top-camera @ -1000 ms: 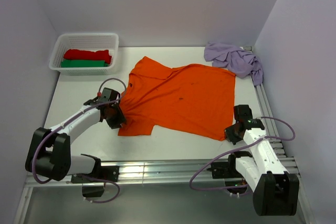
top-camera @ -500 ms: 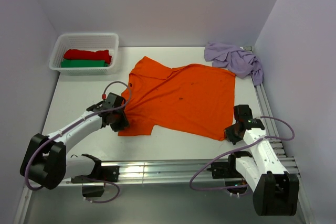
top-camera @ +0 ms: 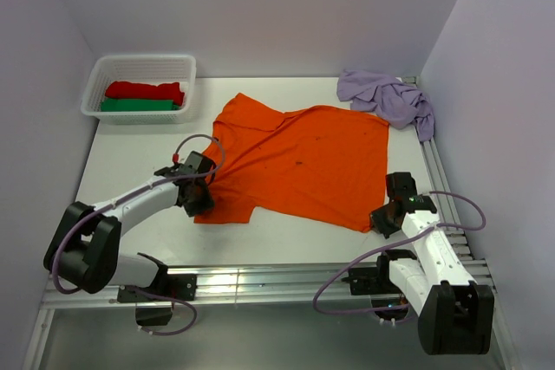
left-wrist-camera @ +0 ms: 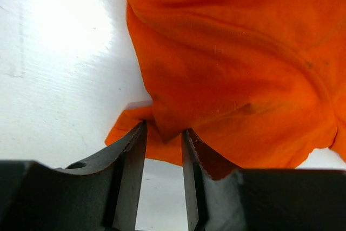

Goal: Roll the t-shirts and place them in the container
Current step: Fold the tshirt

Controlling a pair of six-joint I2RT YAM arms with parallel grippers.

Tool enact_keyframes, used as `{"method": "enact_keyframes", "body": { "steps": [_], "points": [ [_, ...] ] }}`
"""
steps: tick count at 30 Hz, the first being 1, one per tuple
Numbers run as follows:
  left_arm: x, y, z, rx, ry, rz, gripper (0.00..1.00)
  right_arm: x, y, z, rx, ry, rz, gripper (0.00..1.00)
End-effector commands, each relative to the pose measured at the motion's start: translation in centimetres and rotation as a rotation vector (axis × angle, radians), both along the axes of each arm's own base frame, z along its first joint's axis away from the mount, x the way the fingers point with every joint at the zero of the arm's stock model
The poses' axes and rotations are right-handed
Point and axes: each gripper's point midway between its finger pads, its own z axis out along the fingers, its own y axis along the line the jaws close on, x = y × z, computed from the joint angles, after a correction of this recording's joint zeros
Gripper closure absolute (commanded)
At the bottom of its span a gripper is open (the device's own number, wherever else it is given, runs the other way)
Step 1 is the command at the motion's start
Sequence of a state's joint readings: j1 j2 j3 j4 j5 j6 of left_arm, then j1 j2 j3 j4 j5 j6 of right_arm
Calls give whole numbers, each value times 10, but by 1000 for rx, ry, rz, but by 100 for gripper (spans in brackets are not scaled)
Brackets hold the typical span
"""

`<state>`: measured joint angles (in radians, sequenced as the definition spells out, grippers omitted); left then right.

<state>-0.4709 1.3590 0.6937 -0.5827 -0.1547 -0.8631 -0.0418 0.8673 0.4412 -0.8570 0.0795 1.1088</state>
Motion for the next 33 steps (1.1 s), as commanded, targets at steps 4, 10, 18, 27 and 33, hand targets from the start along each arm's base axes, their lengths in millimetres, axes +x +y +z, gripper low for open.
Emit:
{"method": "enact_keyframes", "body": {
  "steps": [4, 10, 18, 27, 33],
  "points": [
    [20, 5, 13, 52, -63, 30, 66, 17, 0, 14, -8, -56, 14, 100],
    [24, 5, 7, 72, -51, 23, 87, 19, 0, 16, -7, -59, 21, 100],
    [36, 8, 31, 95, -106, 22, 100, 22, -2, 23, -19, -64, 36, 100],
    [43, -17, 62, -32, -120, 6, 100, 33, -10, 52, -68, -112, 57, 100],
    [54, -23, 74, -68, -133, 19, 100, 41, -13, 61, -84, -121, 61, 100]
  ]
}}
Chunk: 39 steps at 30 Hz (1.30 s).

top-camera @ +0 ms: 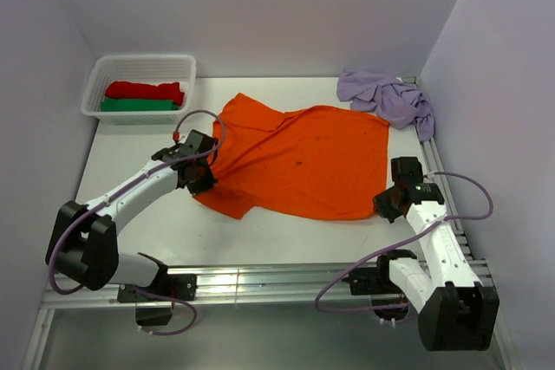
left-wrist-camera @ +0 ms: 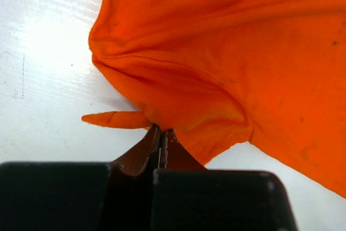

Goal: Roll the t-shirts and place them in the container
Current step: Fold the tshirt

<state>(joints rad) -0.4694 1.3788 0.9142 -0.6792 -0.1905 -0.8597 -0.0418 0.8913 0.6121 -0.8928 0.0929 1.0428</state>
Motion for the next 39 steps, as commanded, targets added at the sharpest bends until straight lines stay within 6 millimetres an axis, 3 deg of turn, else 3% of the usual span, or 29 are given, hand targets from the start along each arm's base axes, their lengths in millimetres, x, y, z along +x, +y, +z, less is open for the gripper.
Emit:
{"method": "enact_keyframes", "body": {
  "steps": [1, 11, 18, 30, 39],
  "points": [
    [13, -9, 22, -62, -30, 9, 100, 8, -8, 15, -48, -24, 5, 100],
    [40, 2, 39, -124, -38, 60, 100, 19, -18, 30, -60, -54, -6, 100],
    [48, 1, 40, -170, -22, 82, 100, 26, -22, 29, -45, -47, -7, 100],
    [80, -4, 64, -198, -59, 90, 100, 46, -32, 33, -40, -55, -19, 100],
    [94, -6, 66, -196, -58, 96, 100, 61, -38, 31, -36, -50, -22, 100]
  ]
}}
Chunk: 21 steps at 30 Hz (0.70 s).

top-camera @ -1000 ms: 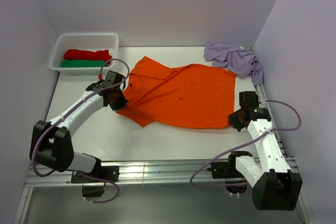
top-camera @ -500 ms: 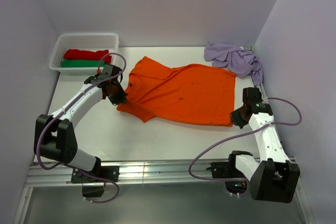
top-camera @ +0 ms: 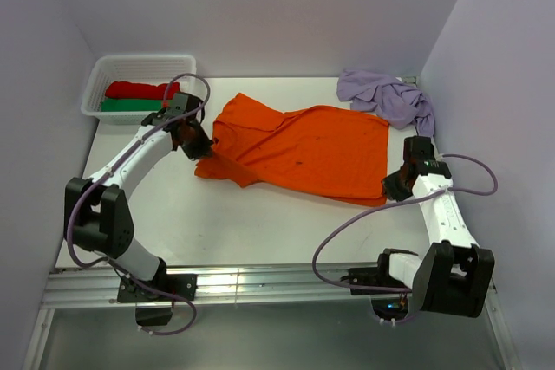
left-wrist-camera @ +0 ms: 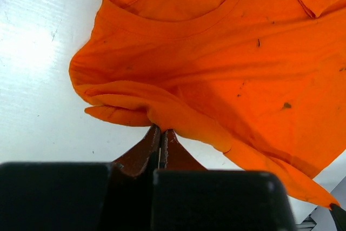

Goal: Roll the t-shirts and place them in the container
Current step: Fold the tshirt

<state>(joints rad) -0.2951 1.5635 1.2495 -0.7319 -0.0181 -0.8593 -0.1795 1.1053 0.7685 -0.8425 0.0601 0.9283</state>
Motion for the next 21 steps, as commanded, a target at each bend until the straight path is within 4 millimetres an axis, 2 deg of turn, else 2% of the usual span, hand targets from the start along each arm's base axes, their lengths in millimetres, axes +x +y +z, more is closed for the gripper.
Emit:
{"method": "enact_keyframes", "body": {
  "steps": [1, 14, 21],
  "points": [
    [13, -3, 16, -18, -31, 1, 100, 22, -10, 16, -29, -69, -5, 100],
    [41, -9, 8, 10, -12, -31, 100, 44, -21, 8, -31, -44, -13, 100],
    [62, -14, 10, 16, -23, -49, 100, 54, -25, 3, -28, -26, -17, 100]
  ]
}}
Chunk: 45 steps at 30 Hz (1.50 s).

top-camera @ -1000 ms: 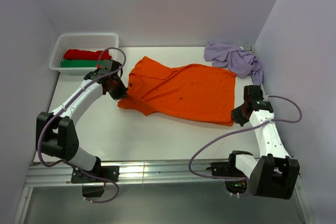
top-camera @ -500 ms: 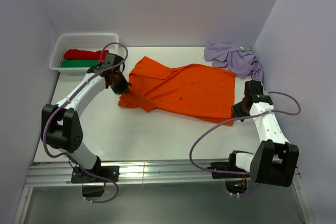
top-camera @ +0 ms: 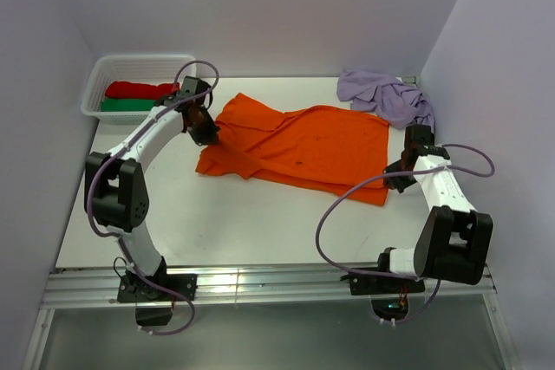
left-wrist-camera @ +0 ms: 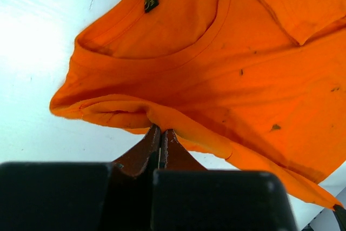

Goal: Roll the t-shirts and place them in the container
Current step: Fold the tshirt

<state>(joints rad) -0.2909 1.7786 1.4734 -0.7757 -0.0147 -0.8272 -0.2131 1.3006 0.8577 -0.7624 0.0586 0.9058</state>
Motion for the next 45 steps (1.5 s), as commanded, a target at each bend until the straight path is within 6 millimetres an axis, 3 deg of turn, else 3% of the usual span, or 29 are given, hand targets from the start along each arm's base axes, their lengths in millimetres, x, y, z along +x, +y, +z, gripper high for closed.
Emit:
{"method": "enact_keyframes", "body": {
  "steps": [1, 25, 35, 45],
  "points": [
    [17, -3, 18, -4, -54, -29, 100, 21, -10, 12, -28, -50, -5, 100],
    [60, -10, 13, 24, -68, -54, 100, 60, -27, 12, -56, -33, -13, 100],
    [73, -13, 8, 24, -75, -57, 100, 66, -29, 0, -57, -12, -10, 100],
    [94, -18, 23, 20, -131, -70, 100, 72, -31, -6, -61, 1, -12, 100]
  ]
}}
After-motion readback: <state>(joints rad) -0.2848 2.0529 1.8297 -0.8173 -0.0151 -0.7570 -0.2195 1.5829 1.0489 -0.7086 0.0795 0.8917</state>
